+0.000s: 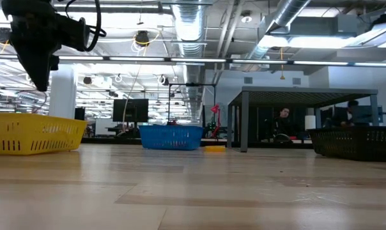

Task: Pick & Place Office Desk Supplies
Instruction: Put the red rubber band into the yellow bin, then put the yellow spring keychain into the blue bin

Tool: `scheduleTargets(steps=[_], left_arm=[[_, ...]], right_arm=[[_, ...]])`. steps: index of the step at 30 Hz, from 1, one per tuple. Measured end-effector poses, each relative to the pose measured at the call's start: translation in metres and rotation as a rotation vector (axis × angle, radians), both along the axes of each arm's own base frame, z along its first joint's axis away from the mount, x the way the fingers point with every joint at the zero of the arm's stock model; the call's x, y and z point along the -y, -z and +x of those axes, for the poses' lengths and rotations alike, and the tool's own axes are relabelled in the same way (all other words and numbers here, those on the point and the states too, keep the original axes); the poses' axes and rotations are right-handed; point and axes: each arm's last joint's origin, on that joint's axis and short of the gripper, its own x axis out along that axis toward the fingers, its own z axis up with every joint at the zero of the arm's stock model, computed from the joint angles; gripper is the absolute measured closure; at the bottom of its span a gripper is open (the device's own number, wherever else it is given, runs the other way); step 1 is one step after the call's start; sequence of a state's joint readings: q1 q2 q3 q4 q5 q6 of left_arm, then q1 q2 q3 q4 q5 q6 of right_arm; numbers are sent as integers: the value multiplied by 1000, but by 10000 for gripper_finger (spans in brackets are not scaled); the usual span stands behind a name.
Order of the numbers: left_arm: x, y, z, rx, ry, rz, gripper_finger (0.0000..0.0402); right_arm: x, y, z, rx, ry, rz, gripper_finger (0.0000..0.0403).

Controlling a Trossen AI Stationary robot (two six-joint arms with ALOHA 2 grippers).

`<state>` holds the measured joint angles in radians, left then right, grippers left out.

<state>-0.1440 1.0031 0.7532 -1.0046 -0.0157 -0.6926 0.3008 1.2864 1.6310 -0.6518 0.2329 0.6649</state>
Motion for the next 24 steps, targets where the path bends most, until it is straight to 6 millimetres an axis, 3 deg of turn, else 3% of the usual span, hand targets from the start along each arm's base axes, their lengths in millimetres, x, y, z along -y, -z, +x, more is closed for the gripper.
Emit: scheduleTargets(steps=[8,12,19,24], left_arm=[[0,0,0,-2,3,-11,225],[0,-1,3,33,-6,1,184],[3,-13,23,284,-9,-33,184],[1,-42,30,622,-62,13,206]], right_arm=[[0,2,-1,-18,0,-4,272],[0,2,-1,-21,0,-6,272],[7,8,3,-72,17,-54,272],[32,29,19,-238,40,-72,272]])
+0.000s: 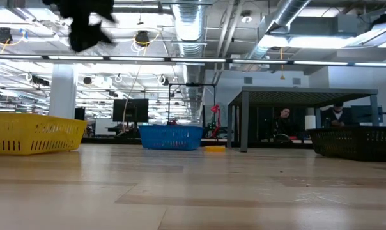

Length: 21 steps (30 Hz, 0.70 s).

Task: Pick & Place Office Desk Supplies
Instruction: Put the yellow spring keychain into the blue bin

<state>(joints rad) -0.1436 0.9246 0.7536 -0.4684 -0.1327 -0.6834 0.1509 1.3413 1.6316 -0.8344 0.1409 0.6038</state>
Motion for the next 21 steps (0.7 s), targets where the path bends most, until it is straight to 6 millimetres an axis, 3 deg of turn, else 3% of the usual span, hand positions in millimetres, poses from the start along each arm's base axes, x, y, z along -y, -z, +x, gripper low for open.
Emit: scheduleTargets(steps=[9,14,21], left_arm=[[-10,-49,-27,398,-132,127,230],[-12,-59,-36,479,-137,182,222],[-13,-62,-38,496,-168,221,208]], right_arm=[[53,42,52,-155,-72,-6,272],[73,70,76,-240,-133,-9,272],[81,87,108,-378,-234,-90,283]])
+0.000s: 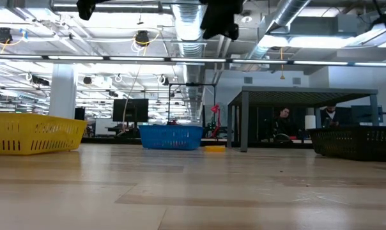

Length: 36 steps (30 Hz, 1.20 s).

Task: Pick & Place Office Desk Supplies
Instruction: Put the yellow spring keychain into the blue bin

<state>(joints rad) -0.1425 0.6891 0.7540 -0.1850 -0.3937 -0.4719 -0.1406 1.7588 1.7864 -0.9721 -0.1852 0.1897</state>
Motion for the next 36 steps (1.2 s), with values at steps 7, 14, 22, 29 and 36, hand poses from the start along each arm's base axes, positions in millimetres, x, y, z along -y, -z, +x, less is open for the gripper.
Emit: scheduleTargets(steps=[7,14,22,29,36], left_arm=[[0,0,0,3,-10,3,206],[0,-1,0,5,-10,4,207],[0,-1,0,5,-10,4,206],[0,-1,0,5,-10,4,206],[0,-1,0,6,-10,4,208]], right_arm=[[12,25,30,-232,-92,-103,306],[25,62,52,-401,-116,-135,308],[24,105,68,-518,-158,-140,308],[29,129,79,-528,-166,-157,308],[49,156,84,-581,-146,-143,308]])
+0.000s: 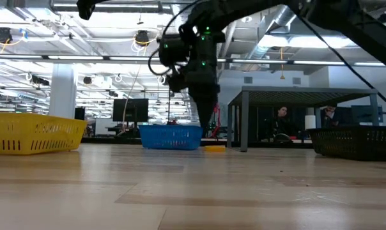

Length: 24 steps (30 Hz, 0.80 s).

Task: Pick & Place Office Desk Supplies
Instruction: Put the yellow spring keychain into the blue bin

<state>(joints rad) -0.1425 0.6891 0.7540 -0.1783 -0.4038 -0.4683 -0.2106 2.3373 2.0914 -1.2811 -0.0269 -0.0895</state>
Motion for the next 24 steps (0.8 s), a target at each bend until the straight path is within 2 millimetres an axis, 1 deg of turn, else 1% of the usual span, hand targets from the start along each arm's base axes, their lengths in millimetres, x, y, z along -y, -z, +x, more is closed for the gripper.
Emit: scheduleTargets(steps=[4,12,16,20,24], left_arm=[[0,0,0,3,-1,-6,209],[0,0,0,5,-1,-7,209],[0,0,0,5,-1,-7,209],[0,0,0,5,-1,-7,209],[0,0,0,5,-1,-7,209]], right_arm=[[11,12,-1,-33,23,7,308],[31,13,-9,-52,82,32,308],[39,22,-14,-67,113,48,308],[40,29,-17,-79,122,109,308],[38,39,-18,-81,119,112,307]])
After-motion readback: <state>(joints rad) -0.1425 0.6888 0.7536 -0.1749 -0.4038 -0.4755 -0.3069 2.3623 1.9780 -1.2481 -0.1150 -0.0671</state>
